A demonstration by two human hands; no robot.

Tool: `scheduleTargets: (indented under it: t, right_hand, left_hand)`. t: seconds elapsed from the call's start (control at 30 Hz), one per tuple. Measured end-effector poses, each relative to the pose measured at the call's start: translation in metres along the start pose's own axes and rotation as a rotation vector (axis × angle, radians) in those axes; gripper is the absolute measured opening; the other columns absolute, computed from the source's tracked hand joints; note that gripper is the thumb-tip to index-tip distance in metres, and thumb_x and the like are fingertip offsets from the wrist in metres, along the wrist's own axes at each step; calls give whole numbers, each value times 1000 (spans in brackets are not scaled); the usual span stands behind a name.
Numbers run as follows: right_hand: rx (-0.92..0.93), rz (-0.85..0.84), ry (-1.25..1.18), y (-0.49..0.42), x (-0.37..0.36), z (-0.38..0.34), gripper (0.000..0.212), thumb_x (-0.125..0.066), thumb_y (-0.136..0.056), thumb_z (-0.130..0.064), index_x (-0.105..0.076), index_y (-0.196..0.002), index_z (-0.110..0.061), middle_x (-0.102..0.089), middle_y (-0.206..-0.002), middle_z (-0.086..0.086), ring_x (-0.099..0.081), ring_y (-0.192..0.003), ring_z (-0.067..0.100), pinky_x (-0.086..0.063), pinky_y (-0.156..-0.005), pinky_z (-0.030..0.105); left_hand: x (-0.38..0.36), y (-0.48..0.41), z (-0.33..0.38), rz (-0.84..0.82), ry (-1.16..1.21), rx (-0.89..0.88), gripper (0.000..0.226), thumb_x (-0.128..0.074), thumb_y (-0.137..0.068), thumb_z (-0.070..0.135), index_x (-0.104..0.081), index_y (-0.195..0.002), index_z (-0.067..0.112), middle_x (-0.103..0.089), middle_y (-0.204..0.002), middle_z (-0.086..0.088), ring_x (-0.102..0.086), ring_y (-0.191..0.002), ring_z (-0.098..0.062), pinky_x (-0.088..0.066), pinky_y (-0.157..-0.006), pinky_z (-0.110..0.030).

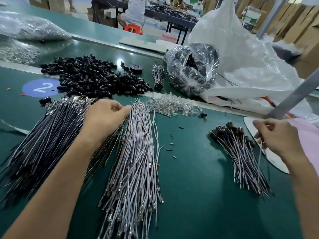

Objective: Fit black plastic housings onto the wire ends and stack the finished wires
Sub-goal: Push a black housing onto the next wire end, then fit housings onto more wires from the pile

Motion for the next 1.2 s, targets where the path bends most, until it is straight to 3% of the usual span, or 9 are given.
scheduleTargets:
  t: [0.17, 0.3, 0.4, 0.53, 0.67, 0.77, 0.87, 1.0, 1.2]
  right_hand:
    - [54, -8, 284, 14, -21, -23, 42, -58, -96, -37, -65, -121, -5, -64, -119, 23, -59, -107, 39, -45, -90, 42]
    - [289, 143, 93, 37, -48, -66, 22, -64, -93, -25, -72, -105, -9, -66, -104, 13, -59, -83, 28, -43, -84, 34]
    - [388, 101, -27, 53, -76, -101, 13, -68, -91, -22, -74, -97, -12, -66, -93, 1, -54, -74, 15, -40, -77, 25]
    - [434, -6, -142, 68, -113, -132, 14, -67, -91, -21, -74, -97, -10, -68, -95, 2, -54, -75, 12, -49, -81, 33]
    - [490, -87, -225, 80, -130, -143, 10, -68, -91, -21, -73, -96, -14, -64, -90, -6, -50, -68, 2, -47, -76, 24]
    - [508, -80, -278, 84, -128, -141, 7, -69, -91, -19, -73, -93, -15, -64, -86, -7, -55, -69, 8, -44, -70, 16]
    - [472, -62, -375, 87, -126, -141, 8, -66, -92, -17, -74, -93, -14, -66, -83, -7, -56, -70, 10, -42, -66, 11]
    - [359, -279, -679, 96, -127, -149, 16, -58, -97, -10, -73, -98, -15, -72, -83, -1, -60, -66, 9, -47, -61, 22]
    - [302, -658, -1004, 112, -134, -163, 19, -56, -97, -9, -67, -112, -7, -73, -93, 4, -62, -66, 12, -49, -56, 20]
  left_hand:
    - [5, 2, -4, -159, -292, 12, 21, -73, -87, 28, -71, -71, 14, -70, -59, 1, -64, -44, -8, -39, -39, -13]
    - [5, 3, -1, -216, -355, 21, 14, -80, -81, 25, -73, -70, 18, -70, -59, 2, -61, -40, -3, -41, -43, -14]
    - [2, 6, 2, -237, -400, -2, 11, -81, -78, 31, -78, -77, 21, -70, -63, 3, -60, -42, -6, -46, -51, -19]
    - [-1, 8, 3, -250, -450, -38, 8, -75, -85, 30, -78, -84, 23, -69, -65, 6, -61, -44, -7, -52, -58, -24]
    - [-2, 6, 1, -275, -436, -33, 14, -75, -86, 25, -73, -72, 25, -70, -70, 4, -60, -54, -8, -54, -65, -27]
    - [-1, 3, -1, -275, -258, 14, 14, -74, -85, 20, -72, -71, 18, -72, -74, -1, -59, -54, -9, -52, -58, -26]
    - [6, 2, 2, -222, 196, 79, 7, -73, -84, 15, -70, -84, 8, -71, -78, -5, -58, -50, -4, -43, -43, -13]
    - [11, 5, 11, -224, 667, 91, 17, -74, -71, 26, -70, -80, 11, -68, -67, 1, -56, -48, -7, -41, -40, -14]
    - [-3, 9, 15, -234, 742, -26, 17, -77, -70, 27, -70, -79, 14, -69, -68, 1, -58, -50, -9, -43, -42, -16]
Point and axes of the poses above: each hand's wrist, its own y-axis away from the middle knuckle, its own x-axis out of the back of the hand, z = x × y, the point moved 1 cm from there along -y, towards the middle knuckle
